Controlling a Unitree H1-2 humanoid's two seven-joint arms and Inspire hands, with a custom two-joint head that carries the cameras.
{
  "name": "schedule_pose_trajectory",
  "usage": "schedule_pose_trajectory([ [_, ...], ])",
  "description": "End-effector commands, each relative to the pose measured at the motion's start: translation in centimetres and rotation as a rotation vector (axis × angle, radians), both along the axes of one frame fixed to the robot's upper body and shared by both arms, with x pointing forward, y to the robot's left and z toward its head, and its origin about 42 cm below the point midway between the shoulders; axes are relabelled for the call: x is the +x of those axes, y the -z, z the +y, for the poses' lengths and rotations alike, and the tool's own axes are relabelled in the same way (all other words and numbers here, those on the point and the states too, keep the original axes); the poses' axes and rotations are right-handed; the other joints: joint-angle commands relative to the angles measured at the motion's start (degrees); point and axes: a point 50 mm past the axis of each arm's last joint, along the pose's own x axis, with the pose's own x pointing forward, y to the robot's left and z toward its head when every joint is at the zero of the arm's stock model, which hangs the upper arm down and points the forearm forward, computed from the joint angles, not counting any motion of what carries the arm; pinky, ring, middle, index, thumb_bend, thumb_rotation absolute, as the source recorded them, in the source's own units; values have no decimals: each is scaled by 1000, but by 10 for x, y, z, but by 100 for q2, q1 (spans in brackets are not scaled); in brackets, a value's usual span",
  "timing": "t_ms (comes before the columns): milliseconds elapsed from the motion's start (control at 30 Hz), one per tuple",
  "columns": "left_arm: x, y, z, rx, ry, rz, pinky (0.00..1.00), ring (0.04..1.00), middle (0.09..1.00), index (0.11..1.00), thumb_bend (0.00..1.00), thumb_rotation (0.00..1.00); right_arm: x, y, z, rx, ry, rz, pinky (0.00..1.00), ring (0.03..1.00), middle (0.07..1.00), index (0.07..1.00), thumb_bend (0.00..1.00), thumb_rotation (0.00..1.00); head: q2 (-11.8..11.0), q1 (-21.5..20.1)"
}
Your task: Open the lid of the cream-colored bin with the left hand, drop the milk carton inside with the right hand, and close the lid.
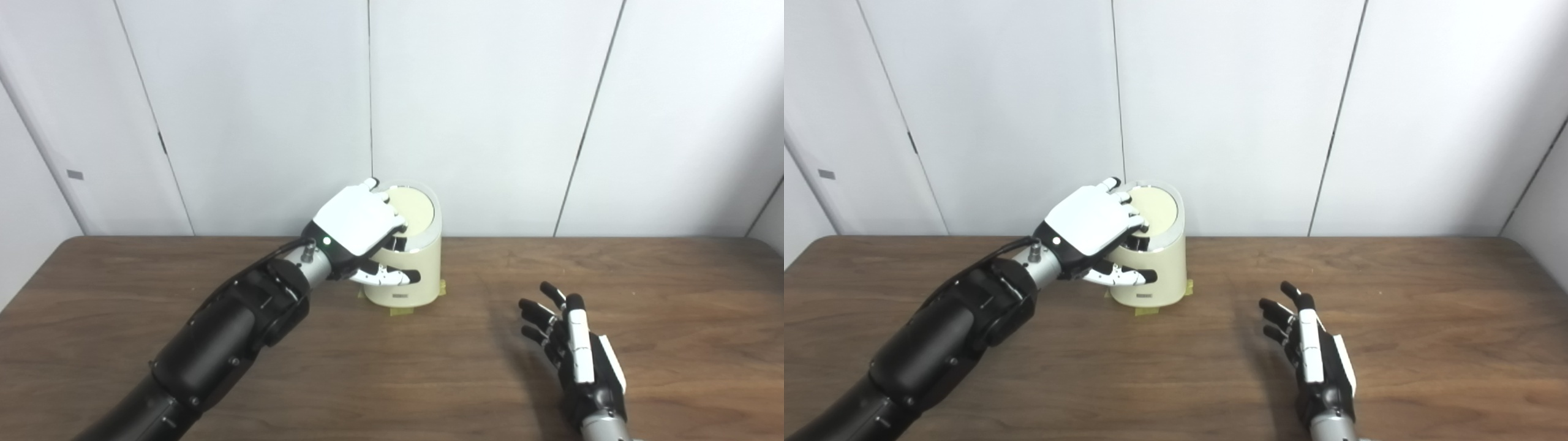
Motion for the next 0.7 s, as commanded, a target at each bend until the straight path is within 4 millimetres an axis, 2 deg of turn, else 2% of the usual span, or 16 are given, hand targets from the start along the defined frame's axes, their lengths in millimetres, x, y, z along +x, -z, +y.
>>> schedule_pose_trajectory([
  [0,-1,-3,4,-31,-8,34,983,890,815,784,604,1000,7,-20,1,-18,-8,-82,783,823,764,895,486,1000,3,-16],
  [67,-3,-9,6,-106,-3,32,977,888,818,798,595,1000,7,-20,1,-23,-6,-83,773,816,761,892,489,1000,8,-25],
  [167,-8,-21,13,-328,3,-6,889,856,824,819,551,1000,7,-22,0,-25,-3,-83,767,819,770,894,491,1000,19,-47],
  [267,-15,-24,19,-520,-17,-22,810,816,817,822,524,1000,6,-23,-1,-32,-1,-79,764,817,770,889,485,1000,11,-26],
  [433,-31,-19,27,-758,-76,40,783,867,878,888,499,1000,6,-23,0,-33,-3,-76,763,817,772,876,485,1000,18,-78],
  [533,-42,-11,35,-814,-103,93,783,898,917,939,485,1000,7,-24,1,-40,0,-76,747,808,770,866,484,1000,10,-74],
  [667,-56,4,44,-859,-123,147,787,908,934,941,454,1000,6,-23,2,-36,-8,-77,737,803,768,863,488,1000,9,-104],
])
